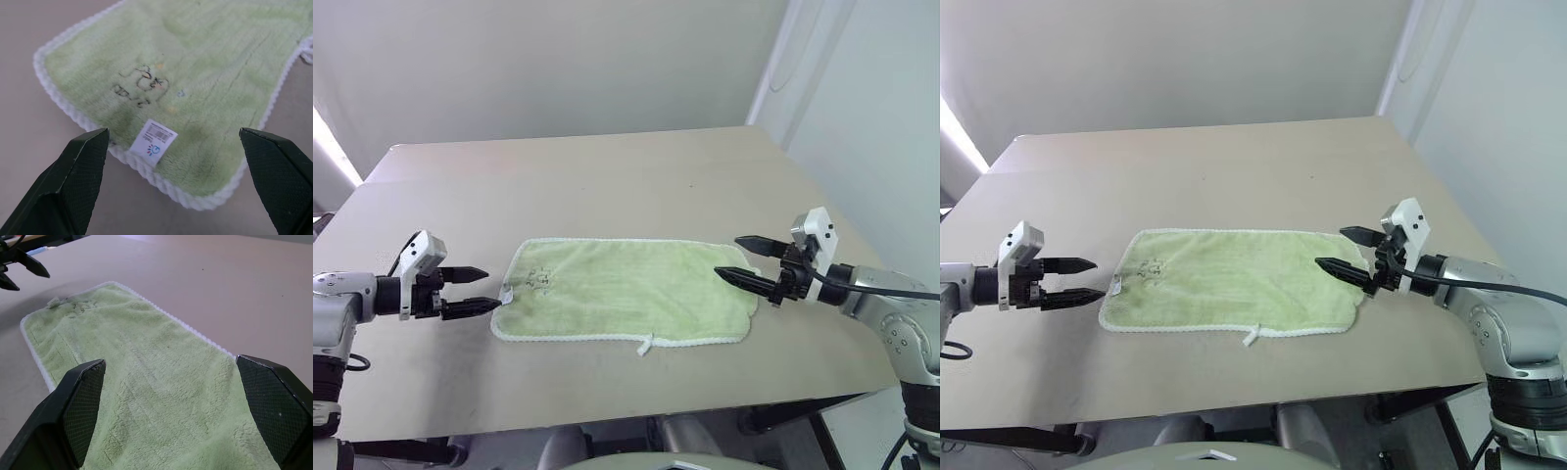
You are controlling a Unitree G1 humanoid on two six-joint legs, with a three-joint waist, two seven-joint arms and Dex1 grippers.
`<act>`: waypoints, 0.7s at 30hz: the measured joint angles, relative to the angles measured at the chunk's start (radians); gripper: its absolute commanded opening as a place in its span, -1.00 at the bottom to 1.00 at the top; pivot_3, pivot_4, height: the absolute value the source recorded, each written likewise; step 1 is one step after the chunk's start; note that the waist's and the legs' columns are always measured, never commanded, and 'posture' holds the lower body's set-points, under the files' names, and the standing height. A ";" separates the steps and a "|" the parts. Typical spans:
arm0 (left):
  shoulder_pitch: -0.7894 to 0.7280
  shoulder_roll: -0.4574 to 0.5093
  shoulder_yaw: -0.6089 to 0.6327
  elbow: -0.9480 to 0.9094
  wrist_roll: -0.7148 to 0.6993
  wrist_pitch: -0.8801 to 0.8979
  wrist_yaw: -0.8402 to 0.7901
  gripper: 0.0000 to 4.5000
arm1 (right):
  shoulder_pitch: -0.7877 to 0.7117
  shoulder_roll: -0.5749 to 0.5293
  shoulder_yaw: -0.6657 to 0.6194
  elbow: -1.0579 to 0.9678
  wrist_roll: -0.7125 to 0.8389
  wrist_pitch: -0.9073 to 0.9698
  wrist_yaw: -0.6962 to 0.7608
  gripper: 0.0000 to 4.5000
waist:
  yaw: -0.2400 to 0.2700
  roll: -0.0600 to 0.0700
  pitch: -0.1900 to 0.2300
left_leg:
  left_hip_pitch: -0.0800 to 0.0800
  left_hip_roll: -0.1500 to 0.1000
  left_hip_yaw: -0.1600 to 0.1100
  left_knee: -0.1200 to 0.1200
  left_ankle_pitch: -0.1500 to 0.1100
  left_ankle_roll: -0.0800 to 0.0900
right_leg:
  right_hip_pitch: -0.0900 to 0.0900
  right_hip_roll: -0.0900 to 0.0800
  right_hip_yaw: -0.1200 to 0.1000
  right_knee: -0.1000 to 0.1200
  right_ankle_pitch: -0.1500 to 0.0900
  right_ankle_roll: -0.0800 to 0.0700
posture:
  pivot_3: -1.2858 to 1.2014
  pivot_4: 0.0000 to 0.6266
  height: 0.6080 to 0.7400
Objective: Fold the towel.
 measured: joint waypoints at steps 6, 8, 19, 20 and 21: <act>-0.010 -0.022 0.000 0.000 -0.012 0.015 0.011 1.00 | 0.004 -0.011 -0.005 -0.001 0.002 0.002 -0.005 0.99 | 0.000 0.000 0.000 | 0.000 0.000 0.000 0.000 0.000 0.000 | 0.000 0.000 0.000 0.001 0.000 0.000 | 0.03 -1.00 0.57; -0.014 -0.025 0.000 0.000 -0.018 0.015 0.007 1.00 | 0.012 -0.007 -0.024 -0.002 0.010 0.006 -0.024 0.99 | 0.000 0.000 0.000 | 0.000 0.000 0.000 0.000 0.000 0.000 | 0.000 0.000 0.000 0.001 0.000 0.000 | 0.03 -1.00 0.57; -0.003 -0.002 -0.064 -0.008 0.027 -0.069 -0.058 1.00 | -0.004 0.035 -0.026 0.017 -0.001 0.000 -0.117 0.99 | -0.001 0.000 0.000 | 0.001 0.000 0.001 0.001 0.000 0.000 | -0.001 0.000 0.001 0.003 0.000 0.000 | 0.03 -1.00 0.57; -0.003 -0.002 -0.066 -0.014 0.028 -0.072 -0.062 1.00 | -0.010 0.036 -0.023 0.017 -0.001 -0.004 -0.117 0.99 | -0.001 0.000 0.000 | 0.001 0.000 0.001 0.001 0.000 0.000 | -0.001 0.000 0.001 0.003 0.000 0.000 | 0.03 -1.00 0.57; -0.002 -0.002 -0.067 -0.019 0.029 -0.078 -0.065 1.00 | -0.015 0.036 -0.021 0.019 -0.001 -0.007 -0.117 0.99 | -0.001 0.000 0.000 | 0.001 0.000 0.001 0.001 0.000 0.000 | -0.001 0.000 0.001 0.003 0.000 0.000 | 0.03 -1.00 0.57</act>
